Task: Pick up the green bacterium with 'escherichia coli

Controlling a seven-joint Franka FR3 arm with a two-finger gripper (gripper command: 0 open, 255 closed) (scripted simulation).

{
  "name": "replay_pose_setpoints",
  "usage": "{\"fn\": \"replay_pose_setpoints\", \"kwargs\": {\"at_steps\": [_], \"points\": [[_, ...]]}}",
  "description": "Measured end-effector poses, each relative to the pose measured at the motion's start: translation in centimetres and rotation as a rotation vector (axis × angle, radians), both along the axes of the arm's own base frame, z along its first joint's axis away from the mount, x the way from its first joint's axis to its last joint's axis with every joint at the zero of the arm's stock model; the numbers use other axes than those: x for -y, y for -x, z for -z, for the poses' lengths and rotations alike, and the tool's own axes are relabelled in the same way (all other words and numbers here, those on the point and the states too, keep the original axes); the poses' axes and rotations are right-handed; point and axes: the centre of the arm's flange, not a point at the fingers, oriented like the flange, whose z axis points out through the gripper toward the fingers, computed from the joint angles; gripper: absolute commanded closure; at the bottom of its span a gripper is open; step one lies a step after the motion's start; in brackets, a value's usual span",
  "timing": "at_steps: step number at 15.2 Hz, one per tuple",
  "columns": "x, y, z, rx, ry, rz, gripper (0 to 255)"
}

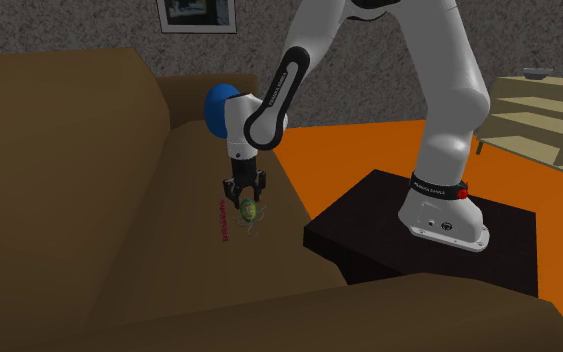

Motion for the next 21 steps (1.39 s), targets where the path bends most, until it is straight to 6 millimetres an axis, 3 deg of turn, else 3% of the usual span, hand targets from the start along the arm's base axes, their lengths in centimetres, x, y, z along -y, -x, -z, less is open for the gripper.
{"fn": "replay_pose_setpoints", "kwargs": {"at_steps": [6, 21], "points": [[0.0, 0.0, -0.2, 0.001, 0.0, 0.001, 255], [0.0, 0.0, -7.5, 0.0, 0.0, 0.001, 255]]}}
